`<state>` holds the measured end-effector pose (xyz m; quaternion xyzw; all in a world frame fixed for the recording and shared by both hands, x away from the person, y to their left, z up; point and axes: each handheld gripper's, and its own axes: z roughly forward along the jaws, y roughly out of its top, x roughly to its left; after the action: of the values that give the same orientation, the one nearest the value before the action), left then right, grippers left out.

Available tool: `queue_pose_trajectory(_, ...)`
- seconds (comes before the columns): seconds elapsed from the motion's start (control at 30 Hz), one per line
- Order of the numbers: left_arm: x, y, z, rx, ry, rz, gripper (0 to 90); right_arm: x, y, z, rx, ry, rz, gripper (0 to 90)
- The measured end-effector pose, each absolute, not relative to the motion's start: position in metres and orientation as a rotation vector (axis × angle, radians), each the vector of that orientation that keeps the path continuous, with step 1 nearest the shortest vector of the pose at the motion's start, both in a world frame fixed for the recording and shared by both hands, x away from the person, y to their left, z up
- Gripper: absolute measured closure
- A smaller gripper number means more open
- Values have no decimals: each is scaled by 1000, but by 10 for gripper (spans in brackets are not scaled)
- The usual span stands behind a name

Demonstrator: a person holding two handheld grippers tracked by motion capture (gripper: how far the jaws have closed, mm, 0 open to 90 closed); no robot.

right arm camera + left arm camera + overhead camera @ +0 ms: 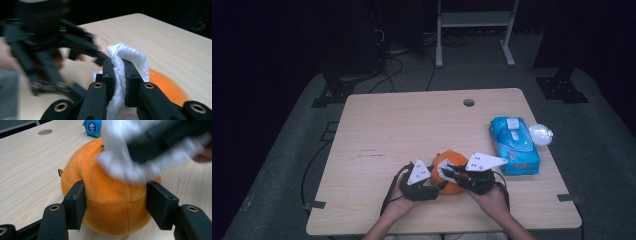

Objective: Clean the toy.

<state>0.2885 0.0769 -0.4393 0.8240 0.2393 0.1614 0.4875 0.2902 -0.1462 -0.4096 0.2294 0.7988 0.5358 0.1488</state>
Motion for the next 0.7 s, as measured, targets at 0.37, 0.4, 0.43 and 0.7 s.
queue_pose_trajectory(0.37, 283, 69, -439, 2024, 541, 436, 381, 282, -135, -405, 580, 2306, 1491, 811)
queue_pose_trajectory(0.4, 283, 71, -440, 2025, 544, 428, 384, 285, -138, -405, 595, 2298, 1488, 811)
queue_pose_trajectory(0.43, 284, 73, -441, 2027, 544, 420, 385, 289, -144, -405, 628, 2286, 1483, 811)
queue_pose_trajectory(0.7, 293, 79, -439, 1931, 650, 298, 180, 304, -176, -420, 804, 2246, 1398, 811)
